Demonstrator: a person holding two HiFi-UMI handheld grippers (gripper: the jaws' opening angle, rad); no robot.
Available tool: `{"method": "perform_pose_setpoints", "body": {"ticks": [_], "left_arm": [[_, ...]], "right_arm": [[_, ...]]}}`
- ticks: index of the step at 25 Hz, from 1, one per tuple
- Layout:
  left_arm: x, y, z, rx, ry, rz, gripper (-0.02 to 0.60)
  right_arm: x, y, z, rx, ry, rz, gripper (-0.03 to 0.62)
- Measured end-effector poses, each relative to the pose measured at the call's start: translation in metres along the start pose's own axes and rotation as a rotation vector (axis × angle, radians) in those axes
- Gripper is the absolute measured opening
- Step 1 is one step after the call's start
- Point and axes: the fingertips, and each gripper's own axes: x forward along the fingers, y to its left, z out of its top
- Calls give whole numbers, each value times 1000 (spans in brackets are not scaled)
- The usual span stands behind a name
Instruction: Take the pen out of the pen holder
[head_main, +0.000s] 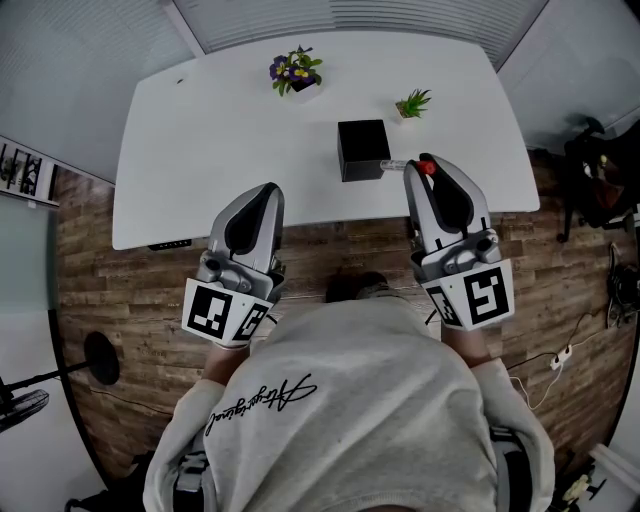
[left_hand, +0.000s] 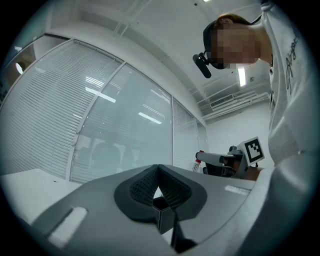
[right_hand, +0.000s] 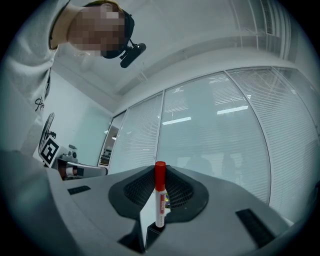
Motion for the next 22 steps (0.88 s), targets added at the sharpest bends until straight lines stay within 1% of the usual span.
{"method": "perform_pose_setpoints", "body": {"ticks": [22], "left_arm": [[3,1,-1,17,17,-5,-13]], "right_arm": [[0,0,1,-1,-1,-1,58]]}}
